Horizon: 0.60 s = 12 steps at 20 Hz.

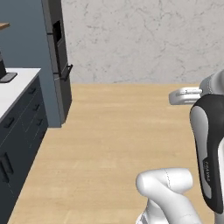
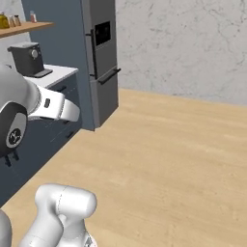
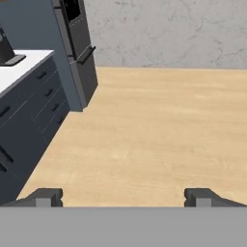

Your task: Gather all objects into one cabinet and sort the glasses and bowls to opposite sides.

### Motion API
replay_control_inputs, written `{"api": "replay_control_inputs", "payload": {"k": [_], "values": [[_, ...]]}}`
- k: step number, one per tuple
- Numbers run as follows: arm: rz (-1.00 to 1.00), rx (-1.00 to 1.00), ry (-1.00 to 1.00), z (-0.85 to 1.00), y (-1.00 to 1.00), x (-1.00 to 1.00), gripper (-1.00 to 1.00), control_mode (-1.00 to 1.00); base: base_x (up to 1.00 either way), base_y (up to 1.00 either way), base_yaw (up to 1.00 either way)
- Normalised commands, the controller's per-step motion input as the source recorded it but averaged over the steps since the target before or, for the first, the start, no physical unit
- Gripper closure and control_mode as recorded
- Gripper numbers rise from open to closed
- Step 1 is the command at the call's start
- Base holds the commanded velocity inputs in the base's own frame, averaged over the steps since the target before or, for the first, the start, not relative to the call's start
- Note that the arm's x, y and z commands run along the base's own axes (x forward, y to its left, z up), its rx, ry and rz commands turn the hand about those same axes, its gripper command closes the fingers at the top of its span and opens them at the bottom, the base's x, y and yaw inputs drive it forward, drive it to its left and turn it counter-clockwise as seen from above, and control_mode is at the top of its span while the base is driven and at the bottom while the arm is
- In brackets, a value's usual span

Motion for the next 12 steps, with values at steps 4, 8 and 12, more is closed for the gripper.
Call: {"api": "replay_control_inputs", "payload": {"k": [4, 8, 12], "values": [[0.0, 0.0, 0.0, 0.0, 0.0, 0.0, -1.0, 1.0, 0.41, -0.04, -0.02], [0.0, 0.0, 0.0, 0.0, 0.0, 0.0, -1.0, 1.0, 0.43, -0.08, -0.03], [0.0, 0.0, 0.0, 0.0, 0.0, 0.0, -1.0, 1.0, 0.46, -0.08, -0.04]]}}
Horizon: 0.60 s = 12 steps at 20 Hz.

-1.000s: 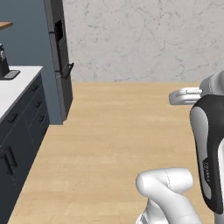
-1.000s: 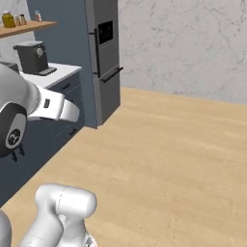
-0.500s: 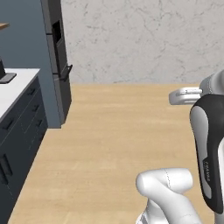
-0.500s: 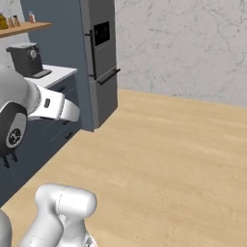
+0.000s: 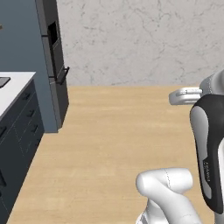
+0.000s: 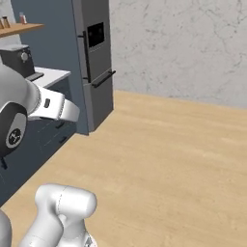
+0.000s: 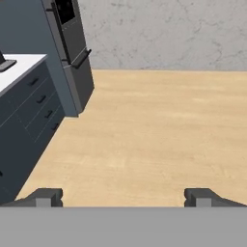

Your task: Gather all objects into one cabinet and sort the glasses and bowls to opposite sides.

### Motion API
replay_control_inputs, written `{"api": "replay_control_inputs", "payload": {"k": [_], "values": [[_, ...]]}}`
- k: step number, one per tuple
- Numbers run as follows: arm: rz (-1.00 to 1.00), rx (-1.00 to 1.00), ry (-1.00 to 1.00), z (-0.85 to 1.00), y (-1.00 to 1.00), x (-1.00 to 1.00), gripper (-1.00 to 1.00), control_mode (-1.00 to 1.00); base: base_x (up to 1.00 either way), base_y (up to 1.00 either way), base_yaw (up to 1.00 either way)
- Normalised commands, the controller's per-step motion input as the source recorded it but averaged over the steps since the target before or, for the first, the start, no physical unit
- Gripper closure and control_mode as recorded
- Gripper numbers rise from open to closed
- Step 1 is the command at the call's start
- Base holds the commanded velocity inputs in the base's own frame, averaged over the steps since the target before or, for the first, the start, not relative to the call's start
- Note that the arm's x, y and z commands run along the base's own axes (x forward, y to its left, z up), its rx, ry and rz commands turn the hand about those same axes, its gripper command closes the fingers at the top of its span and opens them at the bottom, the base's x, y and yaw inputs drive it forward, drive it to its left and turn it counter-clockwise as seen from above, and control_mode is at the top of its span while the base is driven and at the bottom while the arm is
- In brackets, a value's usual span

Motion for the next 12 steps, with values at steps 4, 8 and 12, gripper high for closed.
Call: {"api": "replay_control_inputs", "payload": {"k": [4, 8, 12], "values": [[0.0, 0.0, 0.0, 0.0, 0.0, 0.0, -1.0, 1.0, 0.48, -0.05, -0.04], [0.0, 0.0, 0.0, 0.0, 0.0, 0.0, -1.0, 1.0, 0.51, -0.04, -0.03], [0.0, 0.0, 0.0, 0.0, 0.0, 0.0, -1.0, 1.0, 0.52, -0.06, -0.03]]}}
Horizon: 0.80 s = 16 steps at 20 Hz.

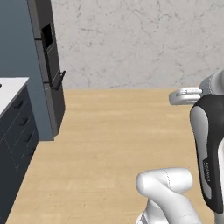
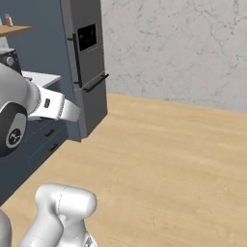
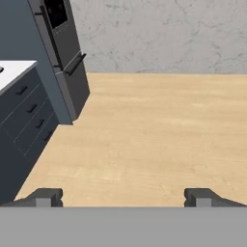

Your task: Gather all objects into one cabinet and sort the glasses and bowls to opposite sides.

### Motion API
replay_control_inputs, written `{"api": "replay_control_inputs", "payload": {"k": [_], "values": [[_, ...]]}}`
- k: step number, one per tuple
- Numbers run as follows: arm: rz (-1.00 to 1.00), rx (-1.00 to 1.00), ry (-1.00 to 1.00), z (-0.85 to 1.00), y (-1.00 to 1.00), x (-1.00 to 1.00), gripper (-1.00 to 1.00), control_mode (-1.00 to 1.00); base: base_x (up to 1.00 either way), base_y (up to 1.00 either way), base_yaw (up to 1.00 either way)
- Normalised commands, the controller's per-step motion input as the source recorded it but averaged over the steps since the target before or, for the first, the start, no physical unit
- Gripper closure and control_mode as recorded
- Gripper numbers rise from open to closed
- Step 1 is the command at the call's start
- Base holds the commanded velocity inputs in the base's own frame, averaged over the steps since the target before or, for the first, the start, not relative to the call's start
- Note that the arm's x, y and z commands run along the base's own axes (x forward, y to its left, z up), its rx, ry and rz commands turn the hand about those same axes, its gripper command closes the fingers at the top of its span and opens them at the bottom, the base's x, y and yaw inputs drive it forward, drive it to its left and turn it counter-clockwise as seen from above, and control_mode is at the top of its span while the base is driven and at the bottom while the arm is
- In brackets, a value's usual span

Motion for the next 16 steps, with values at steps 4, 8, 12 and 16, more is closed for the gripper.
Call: {"api": "replay_control_inputs", "payload": {"k": [4, 8, 12, 16], "values": [[0.0, 0.0, 0.0, 0.0, 0.0, 0.0, -1.0, 1.0, 0.51, -0.12, -0.05], [0.0, 0.0, 0.0, 0.0, 0.0, 0.0, -1.0, 1.0, 0.49, -0.21, -0.1], [0.0, 0.0, 0.0, 0.0, 0.0, 0.0, -1.0, 1.0, 0.35, -0.3, -0.25], [0.0, 0.0, 0.0, 0.0, 0.0, 0.0, -1.0, 1.0, 0.15, -0.32, -0.48]]}}
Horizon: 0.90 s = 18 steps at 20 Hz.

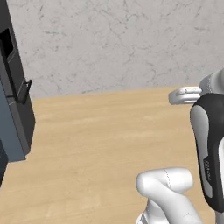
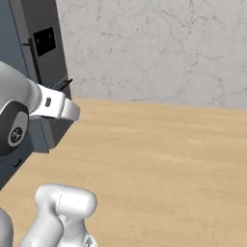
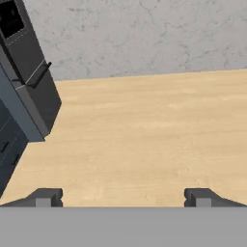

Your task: Gather all objects into one cabinet and sort the glasses and bowls to opposite sides.

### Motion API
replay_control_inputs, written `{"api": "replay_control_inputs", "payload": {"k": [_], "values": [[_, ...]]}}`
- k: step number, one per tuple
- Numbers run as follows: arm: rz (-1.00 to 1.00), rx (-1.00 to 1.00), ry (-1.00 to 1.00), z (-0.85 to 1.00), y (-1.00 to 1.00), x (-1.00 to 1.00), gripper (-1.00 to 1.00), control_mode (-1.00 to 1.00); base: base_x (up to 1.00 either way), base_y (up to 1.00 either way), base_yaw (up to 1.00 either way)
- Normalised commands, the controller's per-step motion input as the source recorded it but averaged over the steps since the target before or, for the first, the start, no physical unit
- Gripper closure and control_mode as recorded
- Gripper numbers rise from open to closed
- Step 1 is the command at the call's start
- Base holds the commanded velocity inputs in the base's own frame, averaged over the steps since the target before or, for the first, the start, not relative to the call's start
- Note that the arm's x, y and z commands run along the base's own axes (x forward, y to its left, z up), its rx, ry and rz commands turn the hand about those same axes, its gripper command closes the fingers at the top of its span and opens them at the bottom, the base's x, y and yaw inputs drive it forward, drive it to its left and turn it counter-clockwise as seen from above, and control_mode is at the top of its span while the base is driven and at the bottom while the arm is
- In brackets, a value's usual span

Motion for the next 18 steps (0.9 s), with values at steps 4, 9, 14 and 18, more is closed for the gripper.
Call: {"api": "replay_control_inputs", "payload": {"k": [4, 9, 14, 18], "values": [[0.0, 0.0, 0.0, 0.0, 0.0, 0.0, -1.0, 1.0, 0.02, -0.24, -0.59], [0.0, 0.0, 0.0, 0.0, 0.0, 0.0, -1.0, 1.0, 0.0, -0.16, -0.67], [0.0, 0.0, 0.0, 0.0, 0.0, 0.0, -1.0, 1.0, 0.0, -0.12, -0.7], [0.0, 0.0, 0.0, 0.0, 0.0, 0.0, -1.0, 1.0, 0.0, -0.14, -0.7]]}}
